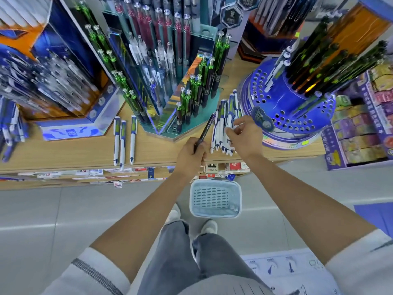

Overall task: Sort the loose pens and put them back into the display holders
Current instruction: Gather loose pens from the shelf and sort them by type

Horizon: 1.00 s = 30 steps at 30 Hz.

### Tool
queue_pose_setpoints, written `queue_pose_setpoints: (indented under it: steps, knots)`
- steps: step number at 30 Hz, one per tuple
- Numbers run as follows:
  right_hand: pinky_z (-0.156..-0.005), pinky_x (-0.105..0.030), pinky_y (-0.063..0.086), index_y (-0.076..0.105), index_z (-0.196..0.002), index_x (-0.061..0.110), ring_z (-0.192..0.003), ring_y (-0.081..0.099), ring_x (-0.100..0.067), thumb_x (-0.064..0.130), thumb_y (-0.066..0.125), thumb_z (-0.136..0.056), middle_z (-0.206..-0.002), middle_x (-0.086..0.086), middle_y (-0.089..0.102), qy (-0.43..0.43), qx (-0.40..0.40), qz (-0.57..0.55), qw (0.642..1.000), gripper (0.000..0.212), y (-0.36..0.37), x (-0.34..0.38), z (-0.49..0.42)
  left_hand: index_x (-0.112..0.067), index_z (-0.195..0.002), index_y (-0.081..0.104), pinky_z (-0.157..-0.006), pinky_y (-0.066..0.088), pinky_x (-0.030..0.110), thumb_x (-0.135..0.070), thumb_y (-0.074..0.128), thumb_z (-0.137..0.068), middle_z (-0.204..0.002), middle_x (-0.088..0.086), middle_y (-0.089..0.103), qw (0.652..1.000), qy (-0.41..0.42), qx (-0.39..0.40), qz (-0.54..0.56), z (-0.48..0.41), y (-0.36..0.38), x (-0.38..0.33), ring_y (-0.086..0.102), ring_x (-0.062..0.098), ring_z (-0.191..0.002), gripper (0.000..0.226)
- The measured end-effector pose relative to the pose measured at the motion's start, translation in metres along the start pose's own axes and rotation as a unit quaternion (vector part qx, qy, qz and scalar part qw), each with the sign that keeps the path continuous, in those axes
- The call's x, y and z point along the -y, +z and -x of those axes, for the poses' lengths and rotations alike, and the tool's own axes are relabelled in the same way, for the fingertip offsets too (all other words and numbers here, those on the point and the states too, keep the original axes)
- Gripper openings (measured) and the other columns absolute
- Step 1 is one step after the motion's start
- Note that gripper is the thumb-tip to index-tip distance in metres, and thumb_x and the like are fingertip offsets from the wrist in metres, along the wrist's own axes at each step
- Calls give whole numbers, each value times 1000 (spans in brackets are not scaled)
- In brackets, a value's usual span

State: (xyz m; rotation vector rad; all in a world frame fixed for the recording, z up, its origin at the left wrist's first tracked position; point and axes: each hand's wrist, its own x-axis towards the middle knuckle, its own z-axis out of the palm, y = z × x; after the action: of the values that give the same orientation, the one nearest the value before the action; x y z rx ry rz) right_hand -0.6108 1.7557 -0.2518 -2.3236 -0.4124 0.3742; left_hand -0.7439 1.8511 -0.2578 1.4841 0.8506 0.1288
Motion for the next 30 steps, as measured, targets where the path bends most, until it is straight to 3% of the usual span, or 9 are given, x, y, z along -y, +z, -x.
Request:
queue_pose_setpoints:
  steps: [5, 7, 12, 15, 17, 20, 22, 25, 30]
  knots:
    - [-64, -26, 49, 62, -96, 13, -62, 60, -7, 27, 69, -88, -69, 8, 62, -16, 4, -40, 999, 18, -1, -2, 5, -8, -95, 51, -45, 39, 14, -11, 41, -102, -66, 0, 53, 1000, -7, 11, 21, 0, 0, -2, 45, 6, -47, 13]
    - [-62, -24, 50, 66, -93, 17, -65, 59, -8, 32, 68, -88, -72, 8, 63, -24, 52, -96, 994, 16, 0, 0, 14, -11, -92, 51, -46, 39, 16, -12, 43, -101, -66, 0, 53, 999, -3, 28, 23, 1, 2, -1, 46, 10, -50, 12]
    - [-57, -24, 40, 56, -73, 11, -53, 50, -6, 22, 66, -91, -59, 5, 60, 2, 169, -187, 968, 23, 15, 14, 27, -19, -91, 63, -59, 46, 35, -24, 55, -94, -73, 7, 64, 991, 52, 37, -120, 5, -4, 5, 58, 24, -63, 10]
    - [-56, -24, 37, 54, -75, 16, -54, 49, -11, 20, 61, -93, -68, -4, 62, 19, 184, -214, 959, 20, 24, 24, 33, -21, -91, 67, -63, 46, 29, -36, 62, -86, -86, -3, 62, 967, 95, -147, -183, 15, -34, 12, 58, 14, -74, 16]
    - [-55, -22, 39, 54, -76, 18, -54, 49, -10, 19, 59, -95, -66, 2, 60, 12, 210, -198, 957, 20, 30, 29, 37, -15, -99, 62, -72, 46, 35, -27, 63, -82, -99, 2, 56, 926, 104, -290, -218, 16, -65, 22, 54, 21, -86, 21]
    - [-54, -18, 43, 52, -76, 17, -54, 52, -11, 18, 57, -96, -64, 5, 60, 9, 247, -187, 951, 21, 41, 37, 45, -2, -119, 51, -89, 32, 40, -27, 68, -76, -123, 18, 49, 862, -27, -383, -330, 9, -110, 36, 45, 36, -107, 52]
    - [-51, -15, 40, 52, -76, 16, -55, 53, -12, 18, 57, -96, -65, 5, 61, 9, 256, -179, 950, 21, 49, 40, 48, 1, -128, 44, -97, 27, 41, -34, 71, -78, -134, 20, 42, 857, -107, -352, -361, 6, -130, 39, 40, 38, -118, 67]
    - [-52, -14, 42, 55, -80, 15, -55, 55, -10, 18, 58, -96, -70, 3, 66, 15, 262, -182, 948, 16, 58, 45, 50, 0, -127, 45, -97, 34, 44, -28, 70, -82, -126, 21, 46, 884, -93, -300, -346, 3, -143, 41, 44, 38, -115, 58]
    - [-51, -15, 41, 56, -82, 13, -55, 50, -13, 19, 60, -95, -76, -10, 68, 23, 259, -191, 946, 15, 65, 51, 53, 2, -111, 49, -74, 41, 40, -15, 61, -85, -110, 21, 57, 913, -91, -222, -330, -3, -144, 31, 55, 40, -100, 33]
